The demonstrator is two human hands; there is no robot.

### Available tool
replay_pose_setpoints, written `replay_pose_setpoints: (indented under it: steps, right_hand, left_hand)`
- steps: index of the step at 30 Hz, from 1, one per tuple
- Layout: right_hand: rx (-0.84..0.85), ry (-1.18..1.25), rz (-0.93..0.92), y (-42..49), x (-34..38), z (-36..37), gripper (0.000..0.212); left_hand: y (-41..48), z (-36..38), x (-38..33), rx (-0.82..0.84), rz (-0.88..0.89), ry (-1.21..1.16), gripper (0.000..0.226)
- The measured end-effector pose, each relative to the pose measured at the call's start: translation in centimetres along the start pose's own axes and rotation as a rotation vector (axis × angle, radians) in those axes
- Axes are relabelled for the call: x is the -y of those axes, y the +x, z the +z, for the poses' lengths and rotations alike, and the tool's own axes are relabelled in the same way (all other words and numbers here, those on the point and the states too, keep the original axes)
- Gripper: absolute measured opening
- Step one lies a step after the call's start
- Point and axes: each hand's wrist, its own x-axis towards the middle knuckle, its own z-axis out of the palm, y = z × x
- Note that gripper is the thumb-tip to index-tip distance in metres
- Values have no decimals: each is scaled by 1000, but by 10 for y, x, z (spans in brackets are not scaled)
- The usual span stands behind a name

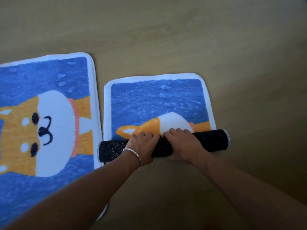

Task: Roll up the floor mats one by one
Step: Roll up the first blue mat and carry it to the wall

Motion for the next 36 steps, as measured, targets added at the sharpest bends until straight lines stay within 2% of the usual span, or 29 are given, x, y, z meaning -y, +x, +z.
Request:
replay_pose_setpoints:
  steps: [2, 3, 5, 7, 9, 10, 12, 14, 15, 17, 19, 21, 22, 25, 26, 28, 29, 30, 31, 33, 34, 36]
  right_hand:
    - [-83, -111, 32, -9, 3, 9, 82]
    - [-123, -137, 38, -12, 6, 11, 82]
    - [-150, -151, 46, -10, 7, 6, 60]
    - [-39, -66, 31, 1, 3, -9, 45]
    - [94, 51, 60, 11, -3, -17, 52]
    - [87, 72, 47, 12, -3, -16, 58]
    - [-67, -21, -16, 7, -2, -7, 76]
    - [-205, -128, 3, -1, 0, 7, 95]
    - [-233, -158, 20, -2, 3, 10, 97]
    - [-189, -150, 48, 5, 5, 1, 83]
    - [-46, -35, 45, 16, 2, -15, 67]
    - [103, 68, 50, 21, -3, -22, 66]
    - [85, 57, 30, 21, -3, -22, 70]
    - [-147, -140, -11, 6, -2, -3, 98]
    - [-223, -163, 0, 1, -1, 6, 101]
    - [-285, -209, 27, -2, 3, 11, 84]
    - [-293, -207, 29, 0, 3, 5, 72]
    - [-265, -185, 23, 5, 2, -7, 64]
    - [-159, -131, 8, 12, 0, -18, 61]
    - [25, 14, 7, 23, -6, -31, 68]
    - [40, 36, 0, 26, -7, -30, 74]
    - [-76, -69, -44, 20, -5, -22, 96]
  left_hand:
    - [9, -9, 2, 136, -18, -129, 55]
    - [11, -12, 3, 173, -20, -164, 56]
    - [5, -11, 2, 107, 5, -99, 59]
    - [-5, -5, -1, -42, 6, 16, 73]
    - [-11, -1, -4, -104, 0, 89, 75]
    - [-10, 0, -3, -101, -15, 85, 69]
    - [-1, -7, 1, -45, -33, 11, 65]
    - [10, -17, 9, 65, -30, -119, 72]
    - [13, -21, 12, 90, -20, -142, 74]
    - [10, -21, 12, 18, -7, -57, 77]
    - [1, -12, 7, -90, -25, 58, 84]
    - [-3, -4, 1, -125, -54, 102, 79]
    - [-2, -4, 1, -110, -66, 89, 74]
    - [12, -16, 7, 64, -65, -62, 72]
    - [16, -17, 9, 118, -61, -121, 72]
    - [14, -15, 7, 96, -53, -127, 73]
    - [10, -12, 6, 26, -59, -86, 77]
    - [5, -8, 4, -58, -63, -28, 84]
    - [0, -4, 1, -125, -58, 42, 91]
    - [-4, -2, -2, -172, -62, 122, 91]
    - [-3, -2, 0, -159, -75, 107, 85]
    - [6, -12, 9, -92, -75, 0, 75]
